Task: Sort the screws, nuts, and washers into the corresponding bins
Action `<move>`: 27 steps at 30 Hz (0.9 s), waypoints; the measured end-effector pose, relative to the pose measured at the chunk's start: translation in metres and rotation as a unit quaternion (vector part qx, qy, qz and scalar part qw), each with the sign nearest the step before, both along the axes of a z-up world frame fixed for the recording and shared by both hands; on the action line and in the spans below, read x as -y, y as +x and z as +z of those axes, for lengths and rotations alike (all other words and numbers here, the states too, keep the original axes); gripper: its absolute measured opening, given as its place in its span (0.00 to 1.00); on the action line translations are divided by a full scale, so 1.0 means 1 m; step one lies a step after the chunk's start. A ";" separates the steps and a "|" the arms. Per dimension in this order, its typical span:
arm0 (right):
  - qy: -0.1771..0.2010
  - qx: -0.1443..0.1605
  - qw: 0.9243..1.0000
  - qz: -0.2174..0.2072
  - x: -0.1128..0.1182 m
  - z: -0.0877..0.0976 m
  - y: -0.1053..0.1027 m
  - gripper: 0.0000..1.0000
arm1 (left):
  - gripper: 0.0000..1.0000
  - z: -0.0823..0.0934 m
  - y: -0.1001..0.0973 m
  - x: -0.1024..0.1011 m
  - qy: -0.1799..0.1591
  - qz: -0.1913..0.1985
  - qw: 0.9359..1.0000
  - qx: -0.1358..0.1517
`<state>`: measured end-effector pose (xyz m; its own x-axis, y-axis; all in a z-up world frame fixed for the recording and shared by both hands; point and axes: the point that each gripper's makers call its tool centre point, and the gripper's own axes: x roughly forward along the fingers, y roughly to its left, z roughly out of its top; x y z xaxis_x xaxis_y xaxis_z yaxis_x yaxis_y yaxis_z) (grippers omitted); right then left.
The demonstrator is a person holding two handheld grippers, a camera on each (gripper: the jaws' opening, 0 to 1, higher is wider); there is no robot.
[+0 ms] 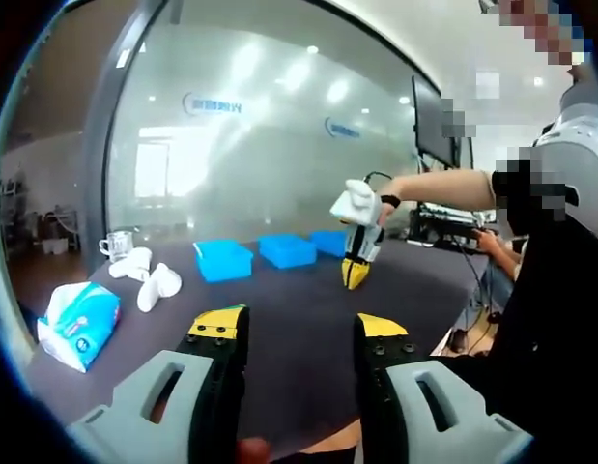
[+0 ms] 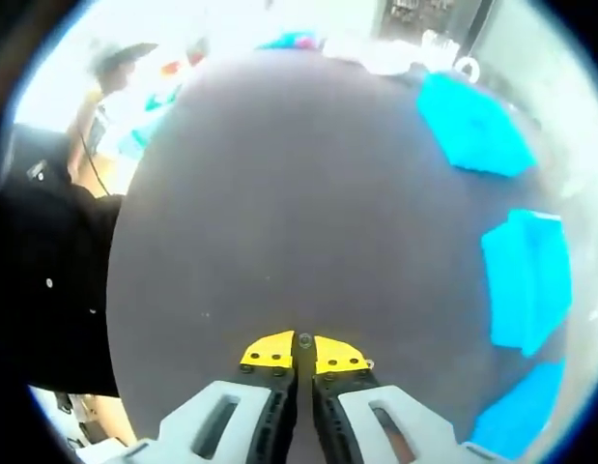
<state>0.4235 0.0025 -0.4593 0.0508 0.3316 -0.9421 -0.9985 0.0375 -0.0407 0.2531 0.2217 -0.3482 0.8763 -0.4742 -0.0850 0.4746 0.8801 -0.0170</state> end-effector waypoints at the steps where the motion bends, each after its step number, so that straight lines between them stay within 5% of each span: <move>1: 0.005 0.001 1.000 -0.002 0.001 0.002 0.000 0.02 | 0.43 0.001 0.000 0.000 -0.001 0.001 1.000 0.001; 9: 0.093 0.019 0.995 -0.042 0.004 0.029 -0.003 0.02 | 0.43 0.008 0.006 -0.004 -0.007 0.009 1.000 0.008; 14: 0.157 0.053 0.983 -0.074 0.010 0.048 -0.003 0.02 | 0.43 0.011 0.009 0.000 -0.003 0.004 1.000 0.010; 23: 0.291 0.120 0.938 -0.146 0.023 0.085 0.002 0.02 | 0.43 0.017 0.014 0.008 0.003 -0.008 1.000 0.013; 27: 0.340 0.148 0.912 -0.176 0.028 0.094 -0.003 0.02 | 0.43 0.021 0.015 0.011 0.003 -0.011 1.000 0.016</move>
